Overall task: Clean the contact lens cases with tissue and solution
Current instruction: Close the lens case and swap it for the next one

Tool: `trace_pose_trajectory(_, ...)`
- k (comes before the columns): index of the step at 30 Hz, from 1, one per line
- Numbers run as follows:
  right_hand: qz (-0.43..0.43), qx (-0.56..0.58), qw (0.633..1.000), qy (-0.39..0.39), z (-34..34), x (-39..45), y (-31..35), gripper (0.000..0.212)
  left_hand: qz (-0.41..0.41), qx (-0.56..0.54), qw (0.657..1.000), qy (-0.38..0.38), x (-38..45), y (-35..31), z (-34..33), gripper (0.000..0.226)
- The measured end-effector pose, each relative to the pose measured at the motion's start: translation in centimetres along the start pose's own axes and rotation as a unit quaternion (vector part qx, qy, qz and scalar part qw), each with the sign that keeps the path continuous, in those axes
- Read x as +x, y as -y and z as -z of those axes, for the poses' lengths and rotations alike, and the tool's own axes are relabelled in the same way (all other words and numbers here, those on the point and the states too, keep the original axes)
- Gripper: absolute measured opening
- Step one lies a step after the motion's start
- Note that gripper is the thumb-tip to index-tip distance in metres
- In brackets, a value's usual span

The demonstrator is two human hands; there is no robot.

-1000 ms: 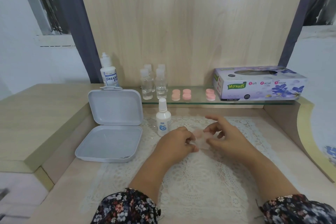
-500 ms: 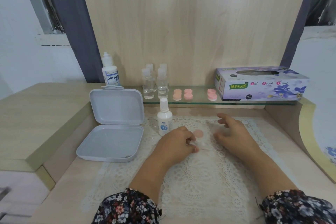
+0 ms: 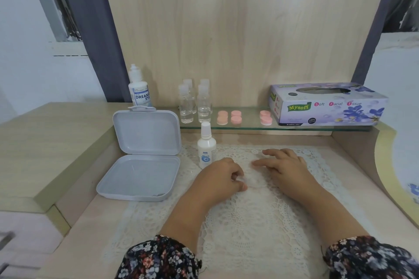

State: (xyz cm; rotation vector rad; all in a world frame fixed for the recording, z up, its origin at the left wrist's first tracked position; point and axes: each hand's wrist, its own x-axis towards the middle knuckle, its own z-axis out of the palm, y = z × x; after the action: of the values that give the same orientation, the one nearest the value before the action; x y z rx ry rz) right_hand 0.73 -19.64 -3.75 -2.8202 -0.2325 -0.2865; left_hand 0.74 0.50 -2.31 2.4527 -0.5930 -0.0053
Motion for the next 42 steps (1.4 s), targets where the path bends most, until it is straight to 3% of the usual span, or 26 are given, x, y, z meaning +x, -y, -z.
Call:
trace_pose_trajectory(11, -0.017, 0.066, 0.996, -0.061, -0.3, -0.1, -0.8, 0.034, 0.011, -0.054, 0.998, 0.023, -0.3, 0.6, 0.2, 0.045)
trace_pose_trajectory(16, -0.001, 0.090, 0.993, -0.077, -0.4, -0.2, -0.8, 0.035, 0.001, -0.045, 0.999, 0.010, -0.4, 0.6, 0.0, 0.033)
trace_pose_trajectory(24, 0.029, 0.134, 0.982, -0.128, -0.2, -0.6, -0.3, 0.028, 0.040, -0.123, 0.991, -0.043, -1.1, 0.4, -0.1, 0.017)
trace_pose_trajectory(32, 0.053, 0.095, 0.981, -0.158, -0.4, -0.6, 0.8, 0.011, 0.074, -0.163, 0.982, -0.068, -2.1, 0.2, 0.2, 0.023)
trace_pose_trajectory(42, 0.069, 0.057, 0.991, -0.103, 0.7, -0.2, 3.8, 0.012, 0.078, -0.185, 0.971, -0.133, -3.4, 0.8, 2.2, 0.017)
